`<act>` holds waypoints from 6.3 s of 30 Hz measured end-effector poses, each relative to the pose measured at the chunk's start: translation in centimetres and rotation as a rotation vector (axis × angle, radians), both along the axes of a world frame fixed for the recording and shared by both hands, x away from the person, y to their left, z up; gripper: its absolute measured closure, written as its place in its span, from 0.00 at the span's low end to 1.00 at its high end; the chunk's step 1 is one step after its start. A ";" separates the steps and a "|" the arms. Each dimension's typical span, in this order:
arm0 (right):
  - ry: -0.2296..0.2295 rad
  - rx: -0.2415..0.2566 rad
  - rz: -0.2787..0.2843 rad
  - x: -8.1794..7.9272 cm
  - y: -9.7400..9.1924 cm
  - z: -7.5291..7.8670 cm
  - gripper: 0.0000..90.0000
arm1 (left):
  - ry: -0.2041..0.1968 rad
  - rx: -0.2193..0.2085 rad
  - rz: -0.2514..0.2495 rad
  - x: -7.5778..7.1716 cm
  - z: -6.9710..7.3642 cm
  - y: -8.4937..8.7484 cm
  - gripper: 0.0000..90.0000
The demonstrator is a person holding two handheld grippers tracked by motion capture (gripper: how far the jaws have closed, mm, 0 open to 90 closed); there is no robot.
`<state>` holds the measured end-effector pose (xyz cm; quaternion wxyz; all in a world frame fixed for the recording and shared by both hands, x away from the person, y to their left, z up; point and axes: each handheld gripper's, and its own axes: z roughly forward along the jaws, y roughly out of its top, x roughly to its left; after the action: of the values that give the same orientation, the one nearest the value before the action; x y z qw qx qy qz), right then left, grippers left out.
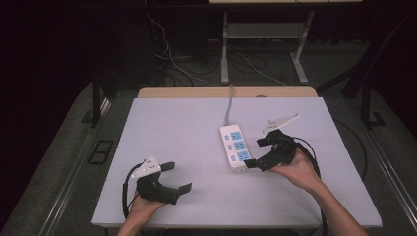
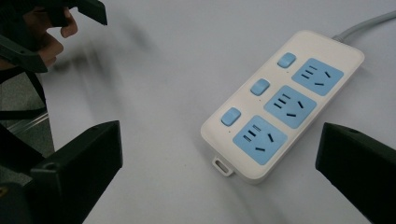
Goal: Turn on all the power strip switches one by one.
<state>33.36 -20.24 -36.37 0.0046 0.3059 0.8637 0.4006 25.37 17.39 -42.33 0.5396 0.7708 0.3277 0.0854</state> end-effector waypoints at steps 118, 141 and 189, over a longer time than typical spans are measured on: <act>0.087 -0.086 0.121 5.0 4.5 -5.4 1.00 | 0.007 0.017 -0.011 0.1 -0.2 -0.1 0.00; 0.085 -0.052 0.096 4.9 4.0 -5.5 1.00 | 0.014 0.016 -0.014 0.3 -0.3 -0.1 0.00; 0.094 -0.121 0.116 9.2 5.5 -3.3 1.00 | 0.008 0.005 -0.003 0.3 -0.1 0.3 0.00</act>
<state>42.53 -14.70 -39.71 -0.0407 0.2733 0.9018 0.3322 25.63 17.72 -42.42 0.5365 0.7731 0.3283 0.0823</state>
